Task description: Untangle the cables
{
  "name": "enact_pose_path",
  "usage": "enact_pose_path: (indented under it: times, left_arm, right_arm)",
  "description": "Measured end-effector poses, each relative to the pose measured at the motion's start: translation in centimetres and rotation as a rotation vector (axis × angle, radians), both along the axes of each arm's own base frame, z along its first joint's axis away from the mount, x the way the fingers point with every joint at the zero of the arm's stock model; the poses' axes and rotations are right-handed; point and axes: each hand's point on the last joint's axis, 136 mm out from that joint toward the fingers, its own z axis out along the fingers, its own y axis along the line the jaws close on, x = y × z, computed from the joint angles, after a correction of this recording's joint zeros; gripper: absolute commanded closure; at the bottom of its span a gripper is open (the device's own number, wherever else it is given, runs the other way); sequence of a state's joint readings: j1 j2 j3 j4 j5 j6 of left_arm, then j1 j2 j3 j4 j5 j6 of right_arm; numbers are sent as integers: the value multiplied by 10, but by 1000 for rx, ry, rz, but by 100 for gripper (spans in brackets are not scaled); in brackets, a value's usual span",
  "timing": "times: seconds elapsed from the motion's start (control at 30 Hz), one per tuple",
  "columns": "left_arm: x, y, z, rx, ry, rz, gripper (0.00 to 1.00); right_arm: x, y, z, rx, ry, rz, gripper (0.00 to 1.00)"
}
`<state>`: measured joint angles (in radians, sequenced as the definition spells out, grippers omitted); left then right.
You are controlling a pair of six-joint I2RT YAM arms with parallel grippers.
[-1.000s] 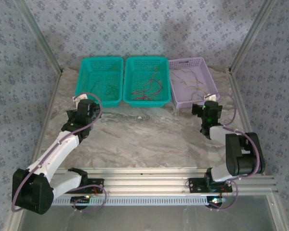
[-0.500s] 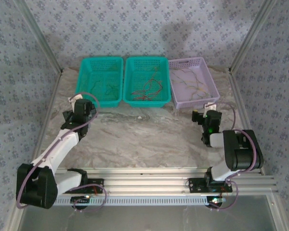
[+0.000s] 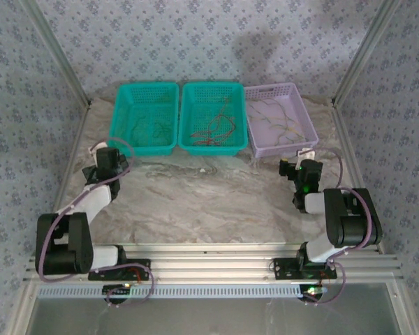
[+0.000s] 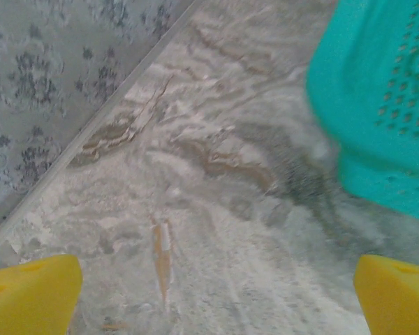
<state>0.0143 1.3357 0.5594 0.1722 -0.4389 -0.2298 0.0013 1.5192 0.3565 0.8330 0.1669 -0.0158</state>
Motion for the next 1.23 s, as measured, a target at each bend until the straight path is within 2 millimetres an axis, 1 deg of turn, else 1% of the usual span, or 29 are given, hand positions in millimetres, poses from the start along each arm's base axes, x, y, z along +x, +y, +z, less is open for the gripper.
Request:
enact_pose_path:
  times: [0.07, 0.17, 0.3, 0.37, 0.4, 0.47, 0.57, 0.77, 1.23]
  left_arm:
    - [2, -1, -14, 8, -6, -12, 0]
    - [3, -6, -24, 24, -49, -41, 0]
    - [20, -24, -29, 26, -83, -160, 0]
    - [26, -33, -27, 23, -106, -206, 0]
    - [29, -36, -22, 26, -140, -222, 0]
    - [32, -39, -19, 36, -174, -235, 0]
    - [33, -40, -18, 39, -187, -249, 0]
    - [37, -42, -11, 41, -223, -260, 0]
    - [38, -42, -11, 26, -227, -274, 0]
  right_arm:
    - [0, 0, 1, 0, -2, 0, 0]
    - [0, 0, 1, 0, -3, 0, 0]
    - [0, 0, 1, 0, -3, 0, 0]
    - [0, 0, 1, 0, -3, 0, 0]
    - [0, 0, 1, 0, -3, 0, 0]
    - [0, 0, 1, 0, -3, 0, 0]
    - [0, 0, 1, 0, -3, 0, 0]
    - [0, 0, 1, 0, -3, 0, 0]
    - [0, 0, 1, 1, -3, 3, 0]
